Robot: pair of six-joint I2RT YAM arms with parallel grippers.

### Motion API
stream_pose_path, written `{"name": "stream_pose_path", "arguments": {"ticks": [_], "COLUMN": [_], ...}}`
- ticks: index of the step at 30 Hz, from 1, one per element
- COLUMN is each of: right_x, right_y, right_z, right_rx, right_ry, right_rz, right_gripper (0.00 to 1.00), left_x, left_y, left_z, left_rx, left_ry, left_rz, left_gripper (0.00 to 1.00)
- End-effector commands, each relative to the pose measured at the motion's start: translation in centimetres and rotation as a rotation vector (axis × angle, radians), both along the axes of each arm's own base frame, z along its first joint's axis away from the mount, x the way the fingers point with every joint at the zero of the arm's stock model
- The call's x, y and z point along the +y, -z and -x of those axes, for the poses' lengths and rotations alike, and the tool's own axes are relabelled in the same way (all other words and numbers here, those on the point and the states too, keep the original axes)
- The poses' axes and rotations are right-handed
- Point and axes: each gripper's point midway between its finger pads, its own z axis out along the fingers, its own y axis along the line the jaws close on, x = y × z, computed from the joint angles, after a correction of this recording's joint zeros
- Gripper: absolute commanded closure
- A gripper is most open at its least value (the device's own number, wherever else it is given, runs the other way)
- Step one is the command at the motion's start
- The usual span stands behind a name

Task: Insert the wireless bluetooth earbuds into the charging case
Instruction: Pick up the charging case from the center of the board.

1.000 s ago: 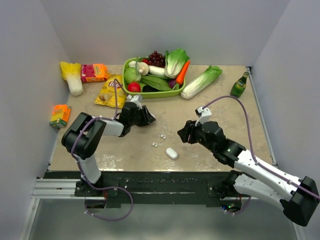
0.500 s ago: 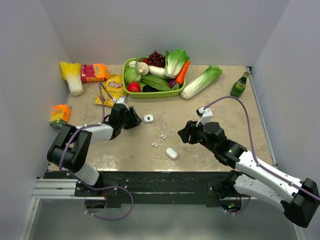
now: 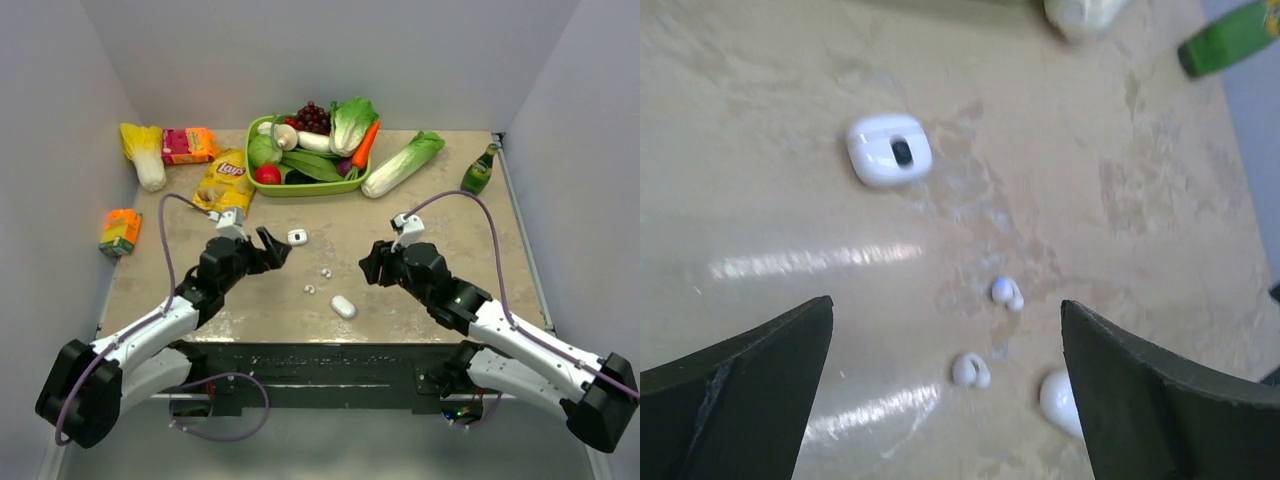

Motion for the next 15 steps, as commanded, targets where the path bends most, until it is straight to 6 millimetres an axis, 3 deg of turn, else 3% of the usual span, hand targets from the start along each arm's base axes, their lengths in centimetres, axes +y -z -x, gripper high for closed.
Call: {"name": "stream_pose_path", "arguments": {"ticks": [1, 2, 6, 11, 13, 15], "right_x": [1.0, 1.3, 3.2, 3.1, 2.7, 2.5], "right_y": [0.8, 1.7, 5.7, 7.2, 7.8, 8.2], "right_z": [0.0, 0.3, 2.7, 3.5, 3.5, 3.7], "right_rx": [0.027, 0.05, 0.14, 0.186, 0.206, 0.23], "right_ry": [-0.063, -0.085, -0.155, -0.074, -0.036, -0.012], "right_rz": [0.066, 0.09, 0.184, 0.159, 0.151, 0.132], "right_gripper": [0.47, 0.47, 0.48, 0.51, 0.51, 0.51], "left_x": [-3.6, -3.2, -3.8, -4.0, -4.8, -5.5], "left_y": [1.9, 2.9, 4.0, 3.9, 3.6, 4.6], "left_z": [3.2, 3.4, 4.8, 6.4, 6.8, 7.5], "left_rx": [0.054, 0.078, 0.098, 0.028, 0.023, 0.065], "left_ry": [0.082, 0.052, 0.052, 0.087, 0.142, 0.197], "left_rz": [-0.072, -0.12, -0.121, 0.041, 0.047, -0.007], "left_gripper": [0.0, 0.0, 0.0, 0.03, 0.0, 0.0]}}
